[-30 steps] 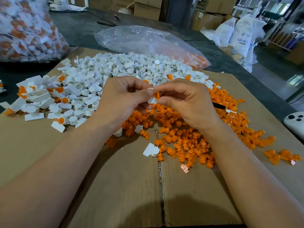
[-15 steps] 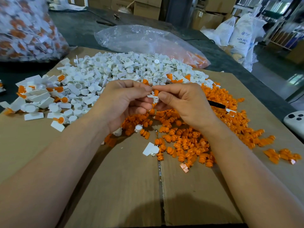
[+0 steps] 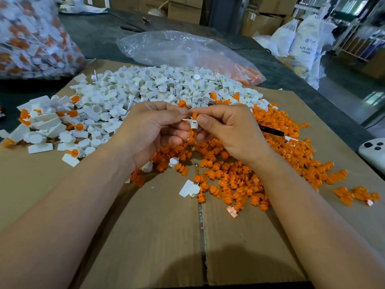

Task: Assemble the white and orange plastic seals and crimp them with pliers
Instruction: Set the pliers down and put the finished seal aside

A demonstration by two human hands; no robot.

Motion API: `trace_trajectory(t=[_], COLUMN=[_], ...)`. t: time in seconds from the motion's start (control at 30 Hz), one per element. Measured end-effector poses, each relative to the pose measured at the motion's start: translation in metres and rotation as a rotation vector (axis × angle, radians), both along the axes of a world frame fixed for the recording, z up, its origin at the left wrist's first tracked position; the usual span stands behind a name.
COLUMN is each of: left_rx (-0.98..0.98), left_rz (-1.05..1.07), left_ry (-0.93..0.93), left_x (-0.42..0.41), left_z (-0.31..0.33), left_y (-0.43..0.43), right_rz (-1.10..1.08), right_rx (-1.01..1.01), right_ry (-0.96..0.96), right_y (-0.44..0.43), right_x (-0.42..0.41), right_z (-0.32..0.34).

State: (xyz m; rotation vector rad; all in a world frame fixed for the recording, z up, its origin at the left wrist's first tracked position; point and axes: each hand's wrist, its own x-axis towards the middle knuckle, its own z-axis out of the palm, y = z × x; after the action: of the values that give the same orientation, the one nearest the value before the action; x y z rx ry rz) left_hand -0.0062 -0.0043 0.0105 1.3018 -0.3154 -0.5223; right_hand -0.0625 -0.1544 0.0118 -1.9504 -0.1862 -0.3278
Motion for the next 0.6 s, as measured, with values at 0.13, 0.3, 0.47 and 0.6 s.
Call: trace_trajectory(t=[0.13, 0.3, 0.47, 0.6], left_rx=[0.012, 0.007, -0.092, -0.297], left_rz=[0.008, 0.019, 0.083, 0.298], left_ry=[0.007, 0.001, 0.065, 0.169], left_x=[0.000, 0.001, 0.004, 0.014], left_z=[0.000, -0.002, -0.002, -0.002], left_y=[0.000, -0.001, -0.001, 0.005], right_rz=[-0.005, -0.014, -0.062, -0.126], right_rx=[-0.020, -0.040, -0.044, -0.058], right_ry=[-0.008, -0.008, -0.010, -0.010], right_y=[0.000, 0.000, -0.001, -0.004], right_x=[0.000, 0.000, 0.001, 0.001], right_z=[0.000, 0.000, -0.001, 0.000])
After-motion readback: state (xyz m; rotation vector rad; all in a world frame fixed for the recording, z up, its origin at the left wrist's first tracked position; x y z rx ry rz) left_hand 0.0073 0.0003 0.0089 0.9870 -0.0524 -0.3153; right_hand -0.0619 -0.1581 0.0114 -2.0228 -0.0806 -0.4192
